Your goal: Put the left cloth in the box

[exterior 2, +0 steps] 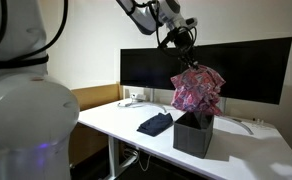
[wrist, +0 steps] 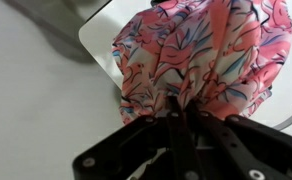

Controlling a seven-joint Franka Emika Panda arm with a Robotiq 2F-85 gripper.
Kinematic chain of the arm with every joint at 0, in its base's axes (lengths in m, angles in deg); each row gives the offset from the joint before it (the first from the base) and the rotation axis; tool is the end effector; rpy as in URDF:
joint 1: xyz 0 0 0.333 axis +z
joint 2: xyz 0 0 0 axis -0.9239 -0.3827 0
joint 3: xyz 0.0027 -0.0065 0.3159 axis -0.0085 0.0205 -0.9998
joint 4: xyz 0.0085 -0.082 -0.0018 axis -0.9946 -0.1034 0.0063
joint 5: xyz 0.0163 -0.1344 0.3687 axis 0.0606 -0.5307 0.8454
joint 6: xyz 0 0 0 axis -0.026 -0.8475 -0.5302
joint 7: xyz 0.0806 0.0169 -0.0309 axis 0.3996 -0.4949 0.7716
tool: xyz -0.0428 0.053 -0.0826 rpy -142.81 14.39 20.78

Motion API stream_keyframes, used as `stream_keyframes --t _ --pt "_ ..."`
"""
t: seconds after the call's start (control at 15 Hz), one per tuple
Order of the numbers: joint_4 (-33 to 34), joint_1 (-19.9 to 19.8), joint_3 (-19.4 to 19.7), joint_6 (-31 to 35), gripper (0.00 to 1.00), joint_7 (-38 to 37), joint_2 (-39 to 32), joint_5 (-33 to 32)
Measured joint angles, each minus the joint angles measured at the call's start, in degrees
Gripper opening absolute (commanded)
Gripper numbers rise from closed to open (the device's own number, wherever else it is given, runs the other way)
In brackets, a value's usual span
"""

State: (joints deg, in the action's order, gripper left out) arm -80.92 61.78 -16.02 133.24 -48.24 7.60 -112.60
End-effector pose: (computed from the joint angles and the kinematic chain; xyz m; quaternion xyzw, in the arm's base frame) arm 0.5359 -0.0901 0.5448 0.9272 -0.2848 0.1247 0.2091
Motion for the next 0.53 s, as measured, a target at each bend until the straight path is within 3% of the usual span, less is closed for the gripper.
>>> stream_keyframes --t 0.53 --pt "2.2 0.0 0.2 0.0 0.02 0.1 -2.0 0.0"
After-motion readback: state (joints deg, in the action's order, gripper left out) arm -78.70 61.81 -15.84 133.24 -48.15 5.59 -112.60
